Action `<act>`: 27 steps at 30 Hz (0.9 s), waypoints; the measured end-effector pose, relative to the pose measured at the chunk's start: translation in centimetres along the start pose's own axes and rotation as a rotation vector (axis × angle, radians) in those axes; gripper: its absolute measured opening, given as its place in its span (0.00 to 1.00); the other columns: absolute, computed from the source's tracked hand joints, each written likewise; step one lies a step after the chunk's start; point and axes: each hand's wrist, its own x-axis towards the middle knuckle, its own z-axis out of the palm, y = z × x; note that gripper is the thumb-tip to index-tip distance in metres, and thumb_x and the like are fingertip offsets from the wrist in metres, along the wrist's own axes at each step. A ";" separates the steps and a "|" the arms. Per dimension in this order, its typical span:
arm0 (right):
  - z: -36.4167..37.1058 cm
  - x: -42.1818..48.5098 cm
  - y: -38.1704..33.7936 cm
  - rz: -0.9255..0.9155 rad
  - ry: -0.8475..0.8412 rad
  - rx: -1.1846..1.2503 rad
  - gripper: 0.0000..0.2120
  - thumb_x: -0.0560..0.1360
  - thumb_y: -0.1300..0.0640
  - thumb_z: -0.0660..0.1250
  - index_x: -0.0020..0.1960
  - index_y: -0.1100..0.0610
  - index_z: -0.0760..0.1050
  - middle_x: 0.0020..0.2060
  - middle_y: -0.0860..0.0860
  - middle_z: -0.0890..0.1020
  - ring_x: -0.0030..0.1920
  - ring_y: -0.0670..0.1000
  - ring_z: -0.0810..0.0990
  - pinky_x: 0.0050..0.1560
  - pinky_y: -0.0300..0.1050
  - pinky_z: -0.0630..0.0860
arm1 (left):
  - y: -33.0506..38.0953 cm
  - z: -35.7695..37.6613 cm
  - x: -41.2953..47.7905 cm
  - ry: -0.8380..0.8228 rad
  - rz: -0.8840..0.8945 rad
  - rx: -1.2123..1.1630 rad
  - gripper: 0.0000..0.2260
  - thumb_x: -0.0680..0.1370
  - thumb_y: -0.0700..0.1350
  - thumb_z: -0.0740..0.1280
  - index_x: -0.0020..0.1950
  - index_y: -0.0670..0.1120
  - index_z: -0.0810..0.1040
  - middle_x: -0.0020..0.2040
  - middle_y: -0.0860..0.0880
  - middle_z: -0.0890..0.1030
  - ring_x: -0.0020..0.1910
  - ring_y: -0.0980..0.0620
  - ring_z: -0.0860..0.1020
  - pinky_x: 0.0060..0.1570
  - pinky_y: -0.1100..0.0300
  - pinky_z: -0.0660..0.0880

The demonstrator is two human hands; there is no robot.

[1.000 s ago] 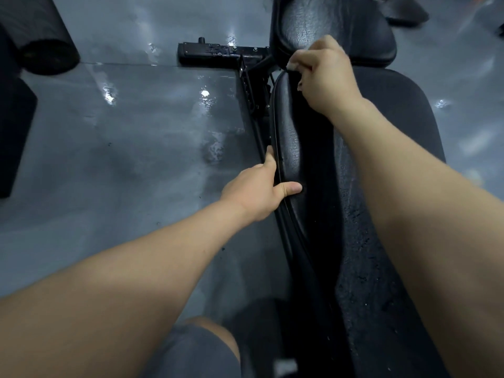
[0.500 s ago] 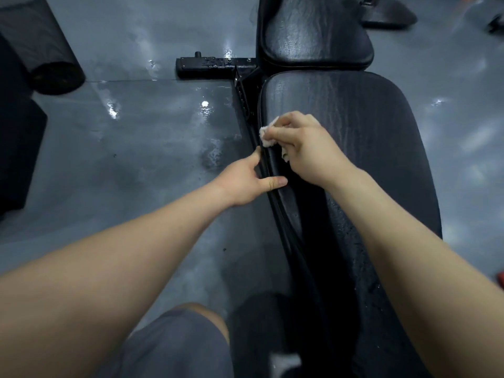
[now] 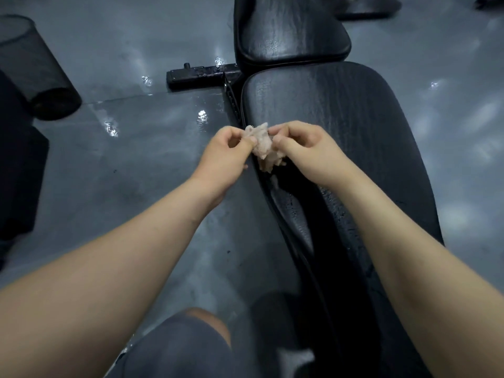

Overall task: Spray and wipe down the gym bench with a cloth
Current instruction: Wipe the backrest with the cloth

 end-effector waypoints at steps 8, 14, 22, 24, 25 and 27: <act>0.0 -0.7 -0.4 0.112 -0.051 0.048 0.02 0.77 0.65 0.69 0.48 0.62 0.80 0.34 0.49 0.81 0.34 0.44 0.77 0.38 0.37 0.73 | 1.2 0.2 -0.4 0.017 0.158 0.028 0.07 0.79 0.45 0.66 0.45 0.50 0.67 0.38 0.47 0.77 0.35 0.52 0.76 0.33 0.55 0.75; -0.8 -0.8 -0.9 0.182 -0.088 -0.093 0.07 0.77 0.60 0.63 0.44 0.60 0.79 0.32 0.51 0.82 0.34 0.46 0.79 0.39 0.43 0.74 | 0.9 1.0 0.8 0.049 0.212 0.232 0.05 0.77 0.49 0.67 0.46 0.49 0.79 0.34 0.51 0.80 0.33 0.58 0.75 0.37 0.59 0.75; -1.1 -1.1 -0.5 0.178 -0.114 -0.059 0.13 0.77 0.63 0.63 0.56 0.47 0.74 0.35 0.51 0.78 0.32 0.51 0.73 0.34 0.46 0.72 | 2.1 2.1 1.4 0.239 -0.011 0.454 0.30 0.84 0.66 0.49 0.31 0.47 0.69 0.35 0.51 0.77 0.38 0.49 0.73 0.44 0.55 0.66; -1.2 -0.8 -0.6 0.161 -0.086 -0.133 0.14 0.77 0.65 0.60 0.52 0.50 0.79 0.32 0.48 0.77 0.29 0.47 0.71 0.31 0.40 0.69 | 2.3 2.0 1.7 0.197 -0.090 0.419 0.29 0.83 0.66 0.48 0.38 0.46 0.74 0.44 0.46 0.78 0.47 0.45 0.74 0.50 0.55 0.66; -1.4 -0.6 -0.6 0.165 -0.035 -0.186 0.13 0.76 0.64 0.60 0.49 0.51 0.81 0.29 0.44 0.77 0.27 0.44 0.70 0.30 0.37 0.67 | 2.1 1.8 1.9 0.156 -0.080 0.423 0.28 0.83 0.64 0.50 0.40 0.44 0.75 0.44 0.45 0.79 0.48 0.44 0.75 0.49 0.54 0.66; -1.9 -0.3 -0.5 0.173 0.068 -0.262 0.11 0.76 0.60 0.62 0.44 0.52 0.82 0.27 0.38 0.79 0.26 0.39 0.73 0.30 0.31 0.66 | 1.8 1.4 2.1 0.104 -0.040 0.438 0.21 0.82 0.60 0.57 0.44 0.44 0.77 0.41 0.50 0.79 0.45 0.48 0.76 0.43 0.55 0.68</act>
